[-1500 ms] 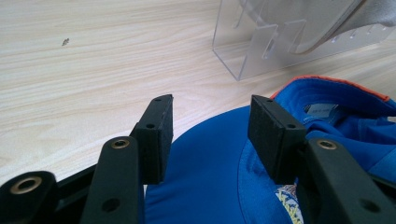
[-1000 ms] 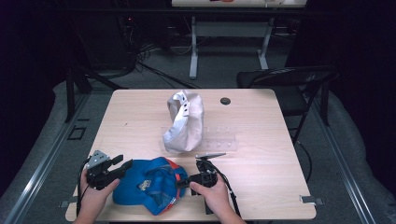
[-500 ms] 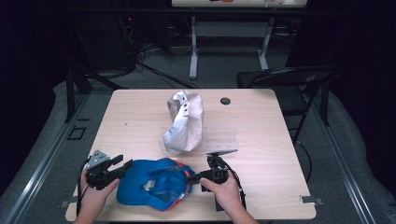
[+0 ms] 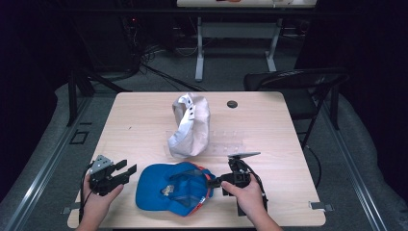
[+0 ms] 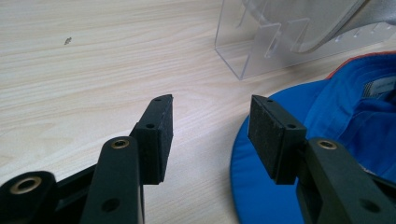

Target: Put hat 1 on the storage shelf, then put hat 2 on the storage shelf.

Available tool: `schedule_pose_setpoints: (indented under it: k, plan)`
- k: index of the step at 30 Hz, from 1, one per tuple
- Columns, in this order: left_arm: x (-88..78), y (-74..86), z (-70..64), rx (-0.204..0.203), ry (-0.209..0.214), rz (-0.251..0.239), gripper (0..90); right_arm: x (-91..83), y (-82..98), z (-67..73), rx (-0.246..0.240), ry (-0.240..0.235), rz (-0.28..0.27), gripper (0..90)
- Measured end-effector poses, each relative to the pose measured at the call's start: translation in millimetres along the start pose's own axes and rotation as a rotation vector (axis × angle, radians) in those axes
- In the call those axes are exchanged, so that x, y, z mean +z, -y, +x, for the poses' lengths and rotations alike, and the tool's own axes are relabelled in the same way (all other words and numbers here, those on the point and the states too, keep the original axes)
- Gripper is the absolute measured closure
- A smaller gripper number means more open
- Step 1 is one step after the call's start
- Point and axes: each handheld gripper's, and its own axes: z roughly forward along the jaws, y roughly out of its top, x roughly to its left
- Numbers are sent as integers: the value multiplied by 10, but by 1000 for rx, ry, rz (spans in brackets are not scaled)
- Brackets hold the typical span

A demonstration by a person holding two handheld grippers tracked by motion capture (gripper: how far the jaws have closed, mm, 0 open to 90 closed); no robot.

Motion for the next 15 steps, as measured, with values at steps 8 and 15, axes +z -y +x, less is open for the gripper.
schedule_pose_setpoints:
  k: [8,15]
  plan:
    - [8,-3,-11,5,2,16,508,-197,-14,-37,16,28,-19,775]
    - [25,6,-14,2,-1,10,508,-372,-32,-67,33,67,-11,775]
